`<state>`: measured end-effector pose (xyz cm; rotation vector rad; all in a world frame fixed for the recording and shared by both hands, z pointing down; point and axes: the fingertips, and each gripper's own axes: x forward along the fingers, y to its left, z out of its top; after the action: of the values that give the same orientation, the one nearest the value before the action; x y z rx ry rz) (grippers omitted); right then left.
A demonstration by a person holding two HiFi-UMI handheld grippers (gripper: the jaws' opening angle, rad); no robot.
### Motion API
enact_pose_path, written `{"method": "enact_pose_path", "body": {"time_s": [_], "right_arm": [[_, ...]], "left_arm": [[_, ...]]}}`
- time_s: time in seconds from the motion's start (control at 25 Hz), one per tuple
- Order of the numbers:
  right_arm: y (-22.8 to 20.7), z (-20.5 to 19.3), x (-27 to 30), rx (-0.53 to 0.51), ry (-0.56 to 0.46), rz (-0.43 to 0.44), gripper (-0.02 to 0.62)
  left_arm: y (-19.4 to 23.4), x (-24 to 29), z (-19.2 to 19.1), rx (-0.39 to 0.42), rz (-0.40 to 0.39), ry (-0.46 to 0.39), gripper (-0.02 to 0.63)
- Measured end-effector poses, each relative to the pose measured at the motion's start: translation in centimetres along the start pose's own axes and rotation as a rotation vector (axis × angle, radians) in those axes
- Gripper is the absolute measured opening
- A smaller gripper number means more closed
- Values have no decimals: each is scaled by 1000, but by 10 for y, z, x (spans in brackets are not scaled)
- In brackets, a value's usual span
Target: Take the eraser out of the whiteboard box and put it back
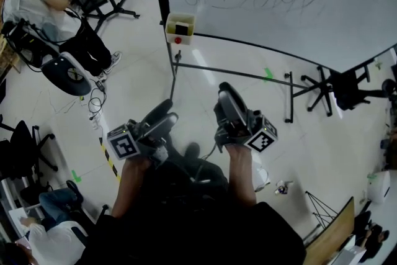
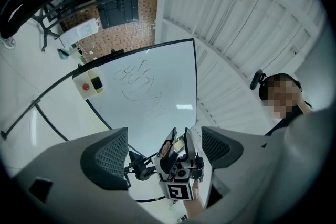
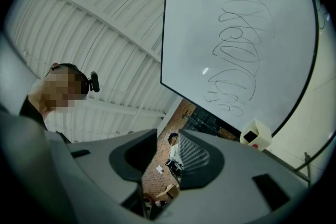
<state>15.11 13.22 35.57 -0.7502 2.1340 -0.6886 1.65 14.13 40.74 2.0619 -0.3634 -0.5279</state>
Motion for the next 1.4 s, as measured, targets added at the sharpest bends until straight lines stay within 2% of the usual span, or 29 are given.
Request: {"method": "enact_pose_path", "body": {"time_s": [0.4, 0.56, 0.68, 0.8, 1.0, 1.4], "right_arm": [[13, -18, 14, -37, -2, -24, 141], [23, -41, 30, -39, 13, -39, 141], [33, -61, 42, -42, 24, -51, 141], [41, -77, 54, -55, 31, -64, 141], [52, -102, 55, -68, 25, -105, 141], [71, -144, 46, -73, 35, -180, 141]], "left_arm": [[-2, -24, 13, -17, -34, 5, 428], [-10, -44, 27, -83, -94, -19, 428], [-3, -65, 37, -63, -64, 2, 428], [-2, -80, 48, -53, -75, 14, 428], [-8, -100, 48, -161, -138, 14, 428], [11, -133, 36, -229, -139, 62, 428]]}}
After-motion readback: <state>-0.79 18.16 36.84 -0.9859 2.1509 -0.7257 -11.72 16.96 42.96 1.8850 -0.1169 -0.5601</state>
